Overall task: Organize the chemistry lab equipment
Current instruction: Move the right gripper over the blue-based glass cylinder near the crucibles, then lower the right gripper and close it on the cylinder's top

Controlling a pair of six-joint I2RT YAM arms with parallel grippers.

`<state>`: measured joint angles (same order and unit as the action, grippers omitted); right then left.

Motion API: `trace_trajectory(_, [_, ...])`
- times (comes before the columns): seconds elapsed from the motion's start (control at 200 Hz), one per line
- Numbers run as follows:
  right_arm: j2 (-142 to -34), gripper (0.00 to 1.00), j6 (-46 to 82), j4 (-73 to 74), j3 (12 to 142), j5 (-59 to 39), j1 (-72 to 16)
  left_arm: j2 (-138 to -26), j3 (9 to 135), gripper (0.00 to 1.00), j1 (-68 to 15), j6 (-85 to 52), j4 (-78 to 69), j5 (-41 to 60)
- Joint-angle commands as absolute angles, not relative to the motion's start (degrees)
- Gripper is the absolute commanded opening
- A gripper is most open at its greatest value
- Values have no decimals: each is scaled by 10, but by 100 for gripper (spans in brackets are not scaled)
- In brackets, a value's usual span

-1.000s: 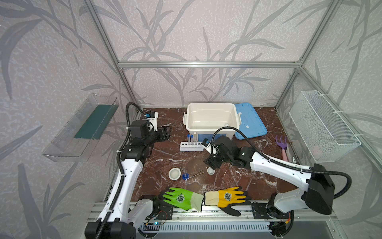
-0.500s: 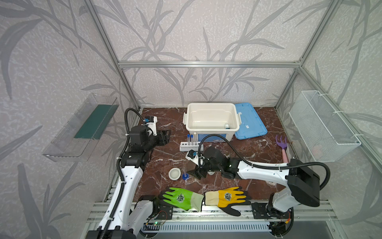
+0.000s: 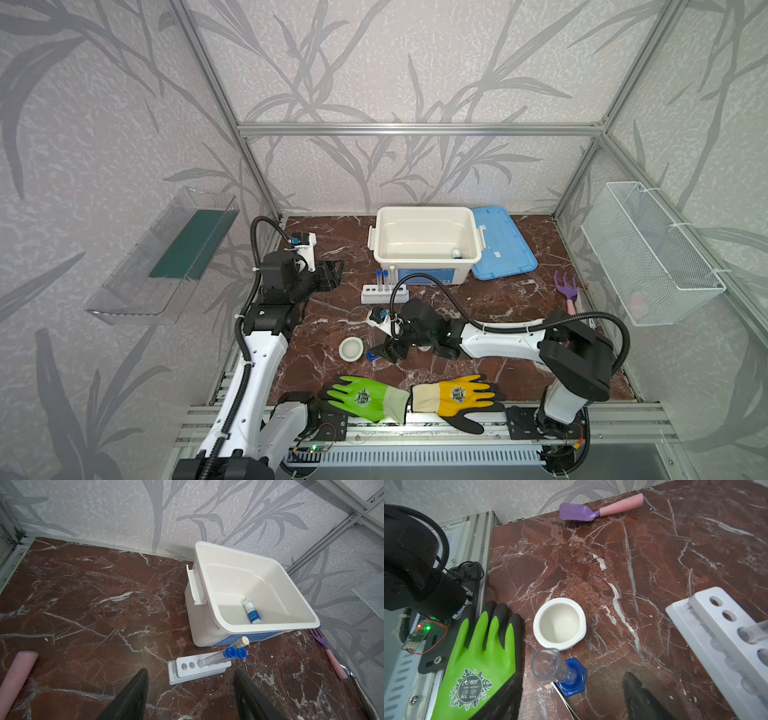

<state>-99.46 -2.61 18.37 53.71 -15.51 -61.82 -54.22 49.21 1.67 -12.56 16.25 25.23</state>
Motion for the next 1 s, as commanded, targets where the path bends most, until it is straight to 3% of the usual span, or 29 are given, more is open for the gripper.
trace_trajectory(0.0, [-1007,73,-24,219,555,-167,-620,-548,491,66,22,-125,156,262])
trace_trajectory(0.23, [-1026,70,-21,233,561,-165,-620,-554,496,64,22,-119,167,258])
trace_trajectory(0.635, [-1041,46,-14,249,561,-164,-620,-562,497,56,23,-117,170,264])
trace_trajectory(1.0, [-1036,36,-11,255,556,-163,-619,-564,498,54,23,-114,173,263])
